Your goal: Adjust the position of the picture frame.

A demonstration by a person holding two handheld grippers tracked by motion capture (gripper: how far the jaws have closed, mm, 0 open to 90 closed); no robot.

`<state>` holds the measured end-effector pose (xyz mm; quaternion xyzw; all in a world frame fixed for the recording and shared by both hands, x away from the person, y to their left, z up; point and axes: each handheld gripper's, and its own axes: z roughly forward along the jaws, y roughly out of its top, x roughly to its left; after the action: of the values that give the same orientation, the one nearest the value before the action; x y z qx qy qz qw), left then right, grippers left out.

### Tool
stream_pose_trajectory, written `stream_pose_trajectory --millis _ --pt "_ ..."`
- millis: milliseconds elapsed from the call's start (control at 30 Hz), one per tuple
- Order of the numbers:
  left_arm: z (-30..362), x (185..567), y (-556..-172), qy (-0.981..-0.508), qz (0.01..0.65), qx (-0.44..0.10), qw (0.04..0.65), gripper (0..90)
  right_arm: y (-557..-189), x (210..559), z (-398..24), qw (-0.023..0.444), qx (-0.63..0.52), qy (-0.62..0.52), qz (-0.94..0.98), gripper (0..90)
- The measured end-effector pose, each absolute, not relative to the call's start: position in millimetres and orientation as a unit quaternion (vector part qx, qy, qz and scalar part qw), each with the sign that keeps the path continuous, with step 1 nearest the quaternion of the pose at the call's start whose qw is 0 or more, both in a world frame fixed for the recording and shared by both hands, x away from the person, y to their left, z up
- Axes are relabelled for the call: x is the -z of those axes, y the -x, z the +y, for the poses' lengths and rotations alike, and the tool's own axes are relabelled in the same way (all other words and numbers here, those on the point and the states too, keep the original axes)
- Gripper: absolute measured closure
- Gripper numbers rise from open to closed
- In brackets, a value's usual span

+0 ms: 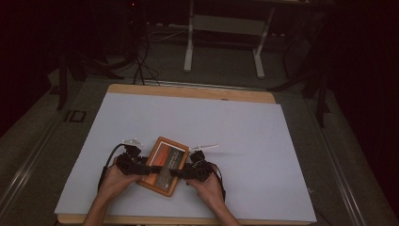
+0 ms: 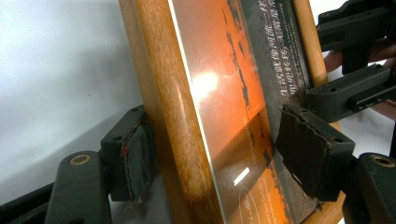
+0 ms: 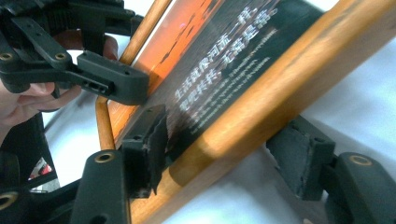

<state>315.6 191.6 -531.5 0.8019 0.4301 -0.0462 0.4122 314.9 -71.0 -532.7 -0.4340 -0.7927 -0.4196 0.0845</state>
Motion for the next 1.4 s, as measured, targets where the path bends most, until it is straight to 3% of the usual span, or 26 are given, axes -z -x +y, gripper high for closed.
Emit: stream_pose_trajectory --millis 233,733,1100,1400 --pt "191.0 527.3 -313.3 -0.797 0.439 0.039 0.412 30.4 -316.8 532.4 -73.5 0.102 0.434 0.448 -0.775 43.6" --pt "191.4 512.5 -311.4 -0.783 0.438 0.021 0.442 43.0 -326.1 518.5 -91.1 0.143 0.480 0.460 -0.733 60.8" --pt "186.8 505.4 -311.8 -0.778 0.436 0.013 0.451 44.6 -327.6 504.7 -98.2 0.140 0.502 0.454 -0.723 65.6" --pt "173.2 501.7 -315.9 -0.780 0.428 0.014 0.456 44.2 -331.2 484.3 -108.7 0.109 0.517 0.442 -0.724 68.2"
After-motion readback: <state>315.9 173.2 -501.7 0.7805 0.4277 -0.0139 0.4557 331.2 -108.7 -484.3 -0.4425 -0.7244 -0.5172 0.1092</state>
